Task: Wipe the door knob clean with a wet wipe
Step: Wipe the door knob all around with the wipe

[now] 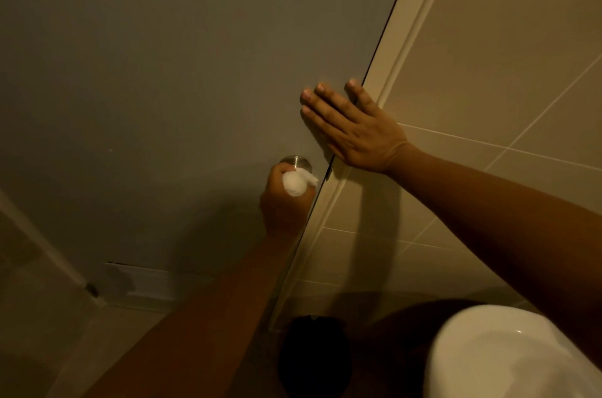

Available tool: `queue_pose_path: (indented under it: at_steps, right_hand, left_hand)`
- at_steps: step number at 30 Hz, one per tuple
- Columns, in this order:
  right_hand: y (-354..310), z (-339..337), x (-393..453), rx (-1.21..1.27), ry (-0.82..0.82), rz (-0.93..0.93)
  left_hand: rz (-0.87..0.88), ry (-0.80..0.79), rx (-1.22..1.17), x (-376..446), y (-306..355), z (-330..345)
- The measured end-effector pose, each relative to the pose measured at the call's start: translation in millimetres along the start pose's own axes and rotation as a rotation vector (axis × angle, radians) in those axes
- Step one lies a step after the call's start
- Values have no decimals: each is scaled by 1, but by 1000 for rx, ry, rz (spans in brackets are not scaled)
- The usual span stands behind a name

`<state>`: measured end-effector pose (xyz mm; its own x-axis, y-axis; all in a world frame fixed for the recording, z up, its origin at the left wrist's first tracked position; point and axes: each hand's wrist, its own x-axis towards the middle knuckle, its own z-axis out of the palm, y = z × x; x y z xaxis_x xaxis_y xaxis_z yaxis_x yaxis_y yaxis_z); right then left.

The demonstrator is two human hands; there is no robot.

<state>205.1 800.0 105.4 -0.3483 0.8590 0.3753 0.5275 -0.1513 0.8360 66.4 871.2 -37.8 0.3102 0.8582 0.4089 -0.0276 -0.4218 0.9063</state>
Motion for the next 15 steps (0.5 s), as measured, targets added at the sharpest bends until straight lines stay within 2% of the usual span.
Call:
queue_pose_path:
  at_steps: [3,5,7,9,11,12,14,15]
  right_hand:
    - [0,1,0,4,6,-2]
    - [0,1,0,1,5,0]
    - [-1,2,0,-3,6,0]
    - [-2,2,0,-3,14,-2]
    - [-1,2,0,-10,20,1]
    - [-1,2,-1,-14,22,3]
    - [-1,2,-1,-12,26,2]
    - [-1,1,-1,-9,27,0]
  left_hand:
    - [-421,23,-408,-4,8,10]
    - [-679,-35,-739,-2,8,13]
    - [-827,-133,-1049,-2,10,15]
    - [-867,-137,-1179,-3,13,16]
    - [-863,-124,-1161,-4,15,16]
    - [-843,-107,-1057,-3,16,14]
    - [-715,-54,-647,-2,15,10]
    - [-585,-42,-421,-2,13,7]
